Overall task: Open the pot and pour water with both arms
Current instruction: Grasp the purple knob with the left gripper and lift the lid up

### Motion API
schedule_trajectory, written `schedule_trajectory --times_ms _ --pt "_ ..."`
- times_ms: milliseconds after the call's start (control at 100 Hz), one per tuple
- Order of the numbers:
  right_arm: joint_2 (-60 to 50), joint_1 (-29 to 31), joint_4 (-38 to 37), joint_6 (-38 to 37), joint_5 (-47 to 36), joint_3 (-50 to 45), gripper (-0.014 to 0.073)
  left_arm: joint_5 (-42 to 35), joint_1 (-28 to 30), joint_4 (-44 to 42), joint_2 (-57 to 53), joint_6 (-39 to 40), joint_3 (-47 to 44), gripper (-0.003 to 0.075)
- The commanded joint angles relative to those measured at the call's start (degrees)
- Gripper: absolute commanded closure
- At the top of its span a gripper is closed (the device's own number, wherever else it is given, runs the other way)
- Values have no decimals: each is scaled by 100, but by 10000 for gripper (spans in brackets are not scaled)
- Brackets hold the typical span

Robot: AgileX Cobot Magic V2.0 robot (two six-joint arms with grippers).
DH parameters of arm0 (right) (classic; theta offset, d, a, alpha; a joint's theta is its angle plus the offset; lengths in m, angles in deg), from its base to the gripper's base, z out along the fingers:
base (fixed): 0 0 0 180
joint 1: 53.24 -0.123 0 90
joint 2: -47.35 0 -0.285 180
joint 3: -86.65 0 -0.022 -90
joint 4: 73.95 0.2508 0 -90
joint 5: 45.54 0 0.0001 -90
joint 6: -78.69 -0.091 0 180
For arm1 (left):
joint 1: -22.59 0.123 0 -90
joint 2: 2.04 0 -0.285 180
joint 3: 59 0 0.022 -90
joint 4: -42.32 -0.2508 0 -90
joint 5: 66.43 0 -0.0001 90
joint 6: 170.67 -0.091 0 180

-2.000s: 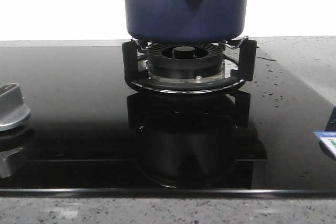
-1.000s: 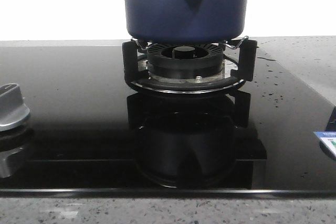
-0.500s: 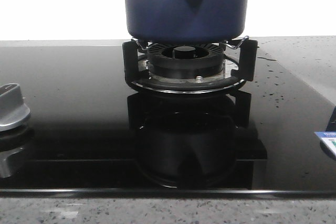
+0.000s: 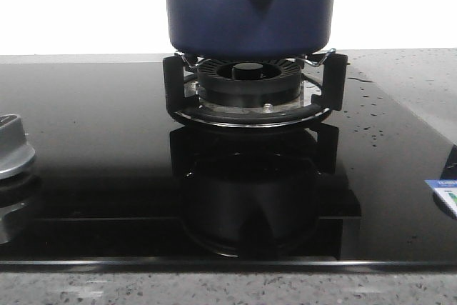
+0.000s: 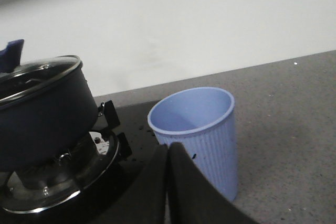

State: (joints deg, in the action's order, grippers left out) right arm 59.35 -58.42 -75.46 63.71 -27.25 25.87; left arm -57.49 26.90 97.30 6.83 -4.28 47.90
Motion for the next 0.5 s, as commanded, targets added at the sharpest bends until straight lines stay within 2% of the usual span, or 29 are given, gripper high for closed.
schedule_trajectory --times_ms 0,70,170,330,430,490 --pt "425 0 -183 54 269 628 657 506 -26 -438 444 -13 623 740" --pt "705 0 -183 54 757 991 657 1024 -52 -529 886 -445 1009 740" --pt "1063 0 -159 54 1438 1418 657 1697 -139 -234 1550 -1588 1526 740" --pt "1280 0 -80 54 2080 1765 659 2232 -431 1583 2499 -3679 1993 739" --pt "1280 0 85 104 2170 1820 659 2919 -670 2744 3115 -4964 2299 740" --pt "1280 0 242 331 2182 1820 660 3367 -757 3166 3474 -5443 2504 739"
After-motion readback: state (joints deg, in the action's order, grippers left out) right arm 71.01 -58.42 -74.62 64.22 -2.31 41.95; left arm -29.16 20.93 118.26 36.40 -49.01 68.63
